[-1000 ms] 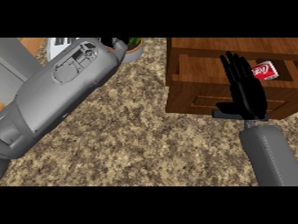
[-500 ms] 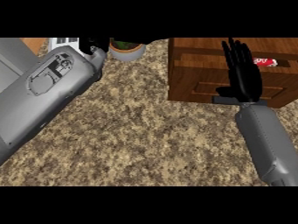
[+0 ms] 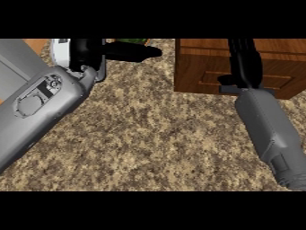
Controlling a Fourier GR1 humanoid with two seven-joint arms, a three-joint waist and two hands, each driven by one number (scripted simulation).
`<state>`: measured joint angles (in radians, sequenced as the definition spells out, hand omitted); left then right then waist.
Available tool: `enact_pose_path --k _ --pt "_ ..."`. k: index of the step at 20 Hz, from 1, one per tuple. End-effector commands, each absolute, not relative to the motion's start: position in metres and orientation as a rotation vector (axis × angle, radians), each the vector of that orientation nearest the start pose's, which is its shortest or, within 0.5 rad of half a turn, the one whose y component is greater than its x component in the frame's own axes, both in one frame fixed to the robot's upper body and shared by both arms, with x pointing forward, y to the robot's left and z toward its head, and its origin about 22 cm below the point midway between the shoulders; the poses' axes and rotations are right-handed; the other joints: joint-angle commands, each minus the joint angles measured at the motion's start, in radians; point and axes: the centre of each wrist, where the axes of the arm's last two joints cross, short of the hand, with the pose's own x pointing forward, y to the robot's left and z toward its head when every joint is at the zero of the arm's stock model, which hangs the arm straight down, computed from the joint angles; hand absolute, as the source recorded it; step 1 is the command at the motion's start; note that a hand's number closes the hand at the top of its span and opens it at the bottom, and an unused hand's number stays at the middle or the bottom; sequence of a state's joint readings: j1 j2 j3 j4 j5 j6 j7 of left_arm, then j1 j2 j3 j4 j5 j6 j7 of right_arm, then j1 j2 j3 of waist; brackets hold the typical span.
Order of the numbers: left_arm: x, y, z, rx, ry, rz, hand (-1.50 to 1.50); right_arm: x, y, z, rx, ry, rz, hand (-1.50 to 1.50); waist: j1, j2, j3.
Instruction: Pick up the can, place it into the drawer and close the drawer
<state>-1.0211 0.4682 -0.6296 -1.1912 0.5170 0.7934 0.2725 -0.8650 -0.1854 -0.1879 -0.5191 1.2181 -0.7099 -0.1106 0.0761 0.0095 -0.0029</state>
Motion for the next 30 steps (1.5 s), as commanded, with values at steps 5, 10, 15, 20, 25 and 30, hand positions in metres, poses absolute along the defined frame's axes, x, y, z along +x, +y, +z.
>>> enact_pose_path --k 5,10,15,20,25,30 --pt "0.364 0.132 0.162 0.232 -1.722 -0.091 -1.5 0.449 -0.212 0.067 -1.398 -1.676 0.798 -1.5 0.018 0.016 0.005" --pt "0.359 0.152 0.162 0.233 -1.722 -0.087 -1.5 0.461 -0.211 0.093 -1.375 -1.674 0.786 -1.5 0.027 0.019 0.004" --pt "0.355 0.154 0.169 0.223 -1.734 -0.094 -1.5 0.462 -0.202 0.09 -1.342 -1.69 0.799 -1.5 0.032 0.021 0.006" --pt "0.353 0.156 0.165 0.233 -1.739 -0.101 -1.5 0.464 -0.183 0.097 -1.177 -1.816 0.667 -1.5 0.025 0.018 0.008" --pt "0.351 0.165 0.152 0.244 -1.72 -0.079 -1.5 0.466 -0.171 0.104 -1.015 -1.889 0.516 -1.5 0.015 0.016 0.007" --pt "0.346 0.17 0.142 0.242 -1.71 -0.075 -1.5 0.469 -0.184 0.114 -0.854 -1.947 0.356 -1.5 -0.004 0.011 0.007"
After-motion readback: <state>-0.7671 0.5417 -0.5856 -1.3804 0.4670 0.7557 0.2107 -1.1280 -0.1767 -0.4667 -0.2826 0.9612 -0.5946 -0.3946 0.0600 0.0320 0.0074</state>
